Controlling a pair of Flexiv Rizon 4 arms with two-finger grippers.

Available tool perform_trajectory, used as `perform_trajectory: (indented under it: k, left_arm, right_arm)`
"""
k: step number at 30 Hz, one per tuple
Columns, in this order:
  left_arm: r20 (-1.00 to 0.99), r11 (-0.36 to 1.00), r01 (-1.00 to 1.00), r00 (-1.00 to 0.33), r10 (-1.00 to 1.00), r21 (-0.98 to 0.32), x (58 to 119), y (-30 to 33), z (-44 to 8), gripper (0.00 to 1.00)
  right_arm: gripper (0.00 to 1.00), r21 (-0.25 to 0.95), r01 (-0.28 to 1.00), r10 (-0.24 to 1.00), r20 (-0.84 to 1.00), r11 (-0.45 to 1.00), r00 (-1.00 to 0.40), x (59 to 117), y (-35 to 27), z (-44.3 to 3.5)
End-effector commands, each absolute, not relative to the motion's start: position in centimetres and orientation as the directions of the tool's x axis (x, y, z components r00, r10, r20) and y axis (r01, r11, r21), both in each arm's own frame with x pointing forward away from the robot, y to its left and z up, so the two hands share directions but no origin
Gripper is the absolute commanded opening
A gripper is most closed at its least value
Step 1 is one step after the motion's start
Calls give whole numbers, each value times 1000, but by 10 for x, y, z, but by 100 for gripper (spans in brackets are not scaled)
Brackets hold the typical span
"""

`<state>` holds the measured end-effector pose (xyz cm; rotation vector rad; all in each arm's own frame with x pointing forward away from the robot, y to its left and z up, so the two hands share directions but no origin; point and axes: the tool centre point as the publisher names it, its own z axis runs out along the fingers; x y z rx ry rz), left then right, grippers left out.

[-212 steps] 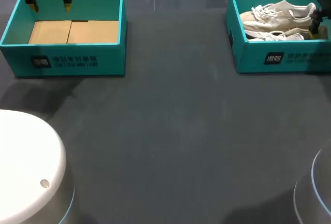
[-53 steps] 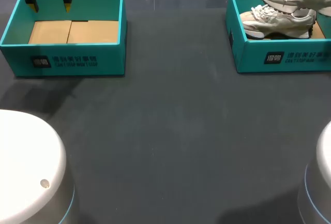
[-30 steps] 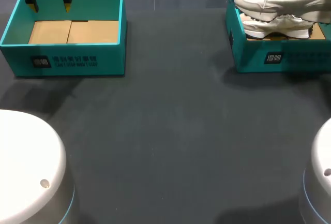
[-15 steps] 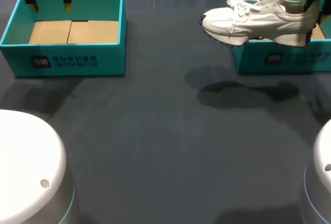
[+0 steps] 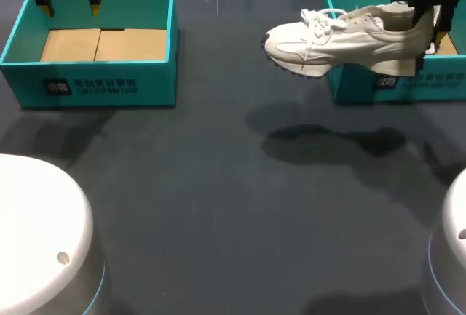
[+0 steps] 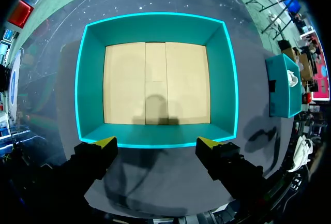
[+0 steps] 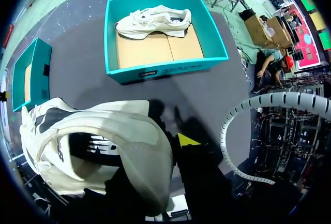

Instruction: Take the shoe out of the shoebox, open the shoe tongue, remove and reinsert the insole, then place the shoe into the shoebox

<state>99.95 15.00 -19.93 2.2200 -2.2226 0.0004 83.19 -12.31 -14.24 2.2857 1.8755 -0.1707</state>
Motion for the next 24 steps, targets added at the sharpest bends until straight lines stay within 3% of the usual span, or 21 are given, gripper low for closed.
perform_trajectory:
  k: [1, 24]
  left_arm:
    - [0, 1, -1000, -1, -1000, 0, 1000, 150, -199, 100]
    - [0, 1, -1000, -1, -1000, 0, 1000, 150, -199, 100]
  right_arm:
    - [0, 64, 980, 959, -200, -189, 198, 833, -123, -142]
    - [0, 71, 989, 967, -214, -127, 139, 737, -29, -206]
